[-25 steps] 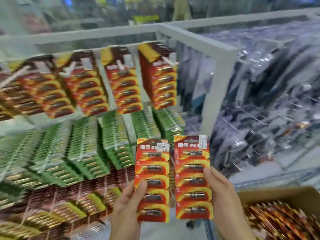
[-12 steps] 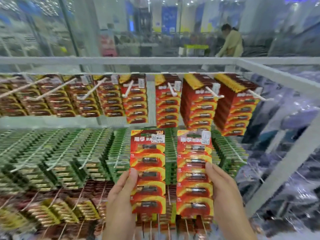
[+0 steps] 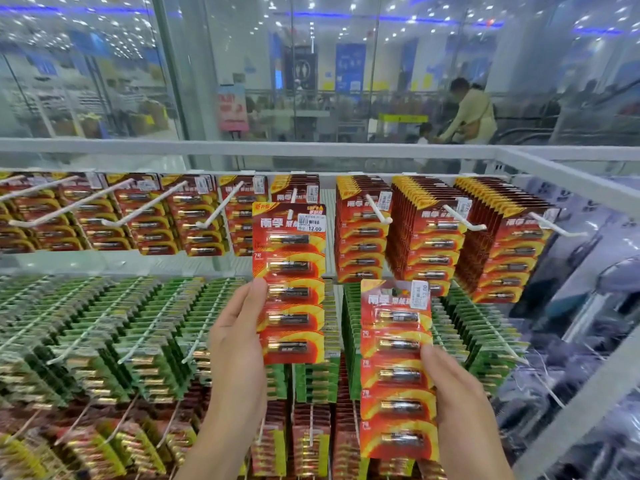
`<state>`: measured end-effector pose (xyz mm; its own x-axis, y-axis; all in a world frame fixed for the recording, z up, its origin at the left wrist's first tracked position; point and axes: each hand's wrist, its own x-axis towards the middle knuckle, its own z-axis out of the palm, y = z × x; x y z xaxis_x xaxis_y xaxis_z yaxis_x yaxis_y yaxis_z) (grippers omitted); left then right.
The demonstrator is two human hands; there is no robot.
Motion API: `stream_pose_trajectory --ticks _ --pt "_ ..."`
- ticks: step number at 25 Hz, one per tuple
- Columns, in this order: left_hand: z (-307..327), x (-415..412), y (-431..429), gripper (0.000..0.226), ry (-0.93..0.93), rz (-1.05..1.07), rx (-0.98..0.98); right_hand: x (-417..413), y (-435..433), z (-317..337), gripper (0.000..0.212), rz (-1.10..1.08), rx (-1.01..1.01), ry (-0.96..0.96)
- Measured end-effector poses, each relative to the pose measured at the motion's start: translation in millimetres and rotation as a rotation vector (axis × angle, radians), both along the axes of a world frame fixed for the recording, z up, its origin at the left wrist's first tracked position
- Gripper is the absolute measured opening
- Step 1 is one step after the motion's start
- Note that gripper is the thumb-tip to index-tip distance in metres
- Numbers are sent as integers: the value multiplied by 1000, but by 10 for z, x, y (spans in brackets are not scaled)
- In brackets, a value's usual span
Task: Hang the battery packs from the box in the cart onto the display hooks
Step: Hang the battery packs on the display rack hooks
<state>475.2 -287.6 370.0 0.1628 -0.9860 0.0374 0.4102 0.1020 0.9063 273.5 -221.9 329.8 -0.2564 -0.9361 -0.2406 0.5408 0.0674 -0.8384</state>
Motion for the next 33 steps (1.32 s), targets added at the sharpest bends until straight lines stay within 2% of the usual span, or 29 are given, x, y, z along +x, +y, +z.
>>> stream_pose_trajectory --ticks 3,8,11,15,17,20,23,26,27,29,33 --pt "-40 0 27 32 6 -10 19 -39 -3 -37 46 -12 2 -8" --pt "-61 -12 -46 29 -25 -18 24 -53 -8 9 44 -24 -19 13" --pt "-90 -41 -404 29 -77 -18 39 -56 -69 114 34 0 -61 88" --pt "-152 -101 -1039 23 -132 24 58 -47 -189 394 35 -15 -172 244" --pt "-148 -133 -1285 20 -153 45 51 -47 -291 503 46 -26 -195 308" --pt "-160 -162 -1504 19 -146 72 43 -7 -398 584 75 -29 -186 352" --pt "-210 -174 -1549 18 -140 86 17 -43 -445 549 51 -34 -205 334" --pt "-254 -178 -1529 19 -159 76 -23 -66 -451 464 60 -29 -166 342" --pt "-263 -180 -1525 20 -162 72 -30 -63 -450 457 57 -10 -163 329" --pt "-288 -184 -1535 20 -174 62 -33 -52 -472 504 29 20 -155 339" --pt "-319 -169 -1589 10 -156 84 -9 -63 -836 551 40 10 -132 464"
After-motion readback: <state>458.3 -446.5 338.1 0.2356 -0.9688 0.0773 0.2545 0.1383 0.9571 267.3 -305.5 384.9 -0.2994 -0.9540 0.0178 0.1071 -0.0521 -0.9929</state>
